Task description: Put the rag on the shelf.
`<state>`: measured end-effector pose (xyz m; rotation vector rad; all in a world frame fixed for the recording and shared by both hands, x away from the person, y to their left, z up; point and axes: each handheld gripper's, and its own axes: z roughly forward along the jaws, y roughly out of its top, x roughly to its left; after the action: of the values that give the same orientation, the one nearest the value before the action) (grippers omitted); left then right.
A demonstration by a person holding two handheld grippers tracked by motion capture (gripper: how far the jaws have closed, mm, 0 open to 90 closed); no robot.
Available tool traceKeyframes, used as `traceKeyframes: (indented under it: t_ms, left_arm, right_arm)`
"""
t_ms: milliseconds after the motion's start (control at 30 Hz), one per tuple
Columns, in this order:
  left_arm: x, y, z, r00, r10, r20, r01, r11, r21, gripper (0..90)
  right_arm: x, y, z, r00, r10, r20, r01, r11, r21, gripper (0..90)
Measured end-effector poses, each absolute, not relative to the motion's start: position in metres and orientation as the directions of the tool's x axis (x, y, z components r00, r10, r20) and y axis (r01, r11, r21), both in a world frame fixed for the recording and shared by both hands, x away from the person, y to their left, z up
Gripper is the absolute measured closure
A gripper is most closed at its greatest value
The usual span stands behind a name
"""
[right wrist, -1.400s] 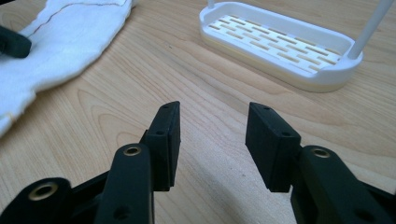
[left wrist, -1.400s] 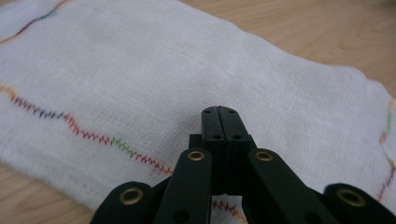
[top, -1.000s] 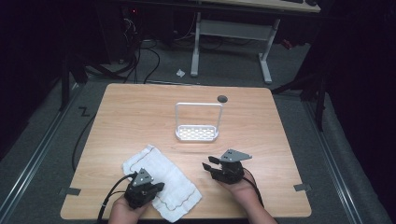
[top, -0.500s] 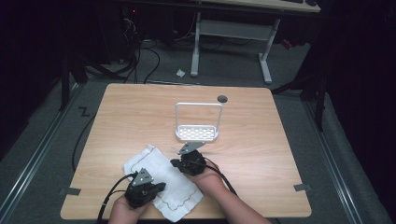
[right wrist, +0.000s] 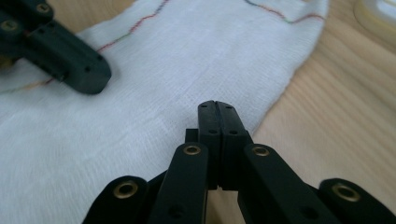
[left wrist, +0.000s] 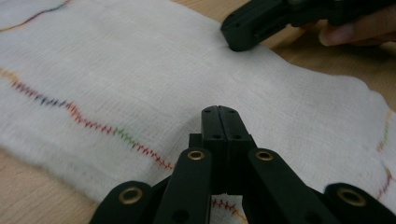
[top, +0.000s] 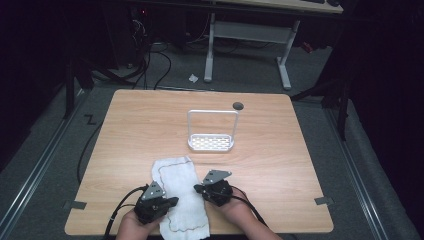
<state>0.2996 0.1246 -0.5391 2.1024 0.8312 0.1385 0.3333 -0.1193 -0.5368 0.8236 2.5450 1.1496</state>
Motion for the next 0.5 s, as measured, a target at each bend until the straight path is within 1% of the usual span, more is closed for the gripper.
traceKeyframes:
  t_ms: [100, 333, 500]
  left_arm:
    - [0.298, 0.120, -0.540, 0.787, 0.588, -0.186, 0.498, -0.427, 0.754, 89.9]
    - [0.305, 0.103, -0.541, 0.806, 0.556, -0.202, 0.486, -0.427, 0.763, 89.8]
    - [0.312, 0.083, -0.540, 0.834, 0.512, -0.206, 0.469, -0.460, 0.754, 89.8]
  right_arm:
    - [0.322, -0.134, -0.538, -0.808, 0.587, 0.053, 0.418, 0.508, 0.753, 90.0]
    - [0.306, -0.144, -0.535, -0.812, 0.582, -0.029, 0.380, 0.566, 0.732, 90.0]
    - [0.305, -0.164, -0.535, -0.792, 0.610, -0.028, 0.397, 0.549, 0.735, 90.0]
